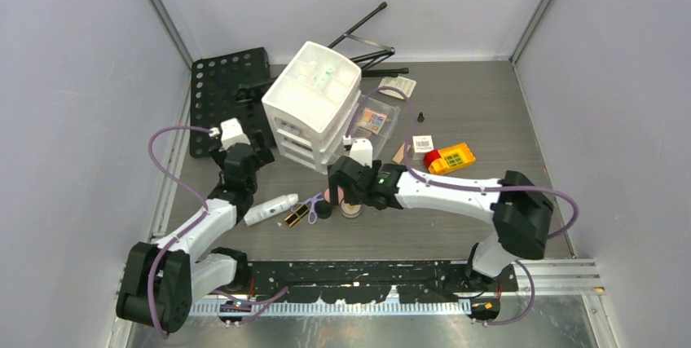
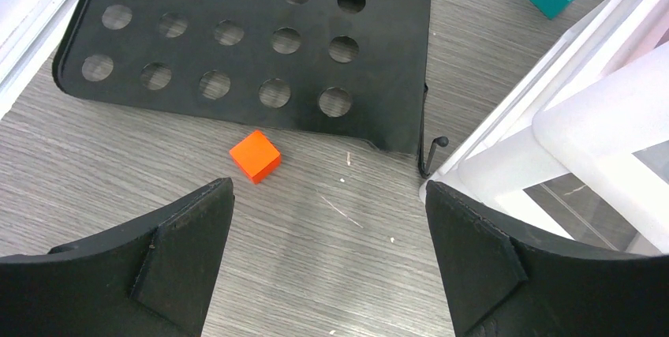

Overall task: Organize the makeup
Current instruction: Pick up the makeup from the center of the board.

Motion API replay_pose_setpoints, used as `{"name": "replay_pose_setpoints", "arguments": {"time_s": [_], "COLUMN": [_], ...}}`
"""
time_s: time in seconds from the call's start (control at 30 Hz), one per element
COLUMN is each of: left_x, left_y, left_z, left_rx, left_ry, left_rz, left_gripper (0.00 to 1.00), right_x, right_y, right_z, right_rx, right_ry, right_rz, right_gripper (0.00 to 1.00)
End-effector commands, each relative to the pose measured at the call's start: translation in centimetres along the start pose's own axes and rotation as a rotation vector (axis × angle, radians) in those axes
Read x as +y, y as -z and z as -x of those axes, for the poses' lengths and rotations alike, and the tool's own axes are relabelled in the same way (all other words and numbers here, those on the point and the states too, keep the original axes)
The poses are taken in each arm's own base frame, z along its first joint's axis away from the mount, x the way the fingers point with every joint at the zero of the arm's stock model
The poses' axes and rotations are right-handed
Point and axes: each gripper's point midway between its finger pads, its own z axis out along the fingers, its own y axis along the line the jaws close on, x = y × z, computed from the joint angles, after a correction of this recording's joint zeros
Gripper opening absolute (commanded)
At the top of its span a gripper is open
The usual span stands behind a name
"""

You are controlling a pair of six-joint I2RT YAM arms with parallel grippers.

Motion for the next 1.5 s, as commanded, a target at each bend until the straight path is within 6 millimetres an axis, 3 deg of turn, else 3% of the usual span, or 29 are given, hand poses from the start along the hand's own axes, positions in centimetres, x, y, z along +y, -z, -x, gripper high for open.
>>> {"name": "replay_pose_setpoints", "arguments": {"time_s": [0.0, 0.2, 0.63, 1.07, 1.47], "left_x": [-0.5, -0.7, -0.5, -0.5, -0.4], "left_y": [-0.1, -0.1, -0.1, -0.1, 0.0], "left_z": [2.1, 2.1, 2.2, 2.3, 2.2], "left_rx": [-0.055, -0.056, -0.062, -0.062, -0.063], "left_ry": [0.043, 0.05, 0.049, 0.046, 0.046], "left_rz": [0.002, -0.012, -0.001, -0.002, -0.002], "left_gripper": [0.94, 0.94, 0.94, 0.94, 0.94], "right_x": [0.6, 0.0, 0.2, -1.3, -0.6], "right_y": [-2.1, -4.2, -5.3, -5.4, -5.5], "right_z": [0.7, -1.0, -4.2, -3.7, -3.8], "right_rx": [-0.042, -0.021, 0.046, 0.014, 0.024], "right_ry": [-0.019, 0.0, 0.037, 0.08, 0.073], "right_rz": [-0.039, -0.108, -0.136, -0.235, -0.212], "right_gripper": [0.96, 0.96, 0.88, 0.83, 0.78]}}
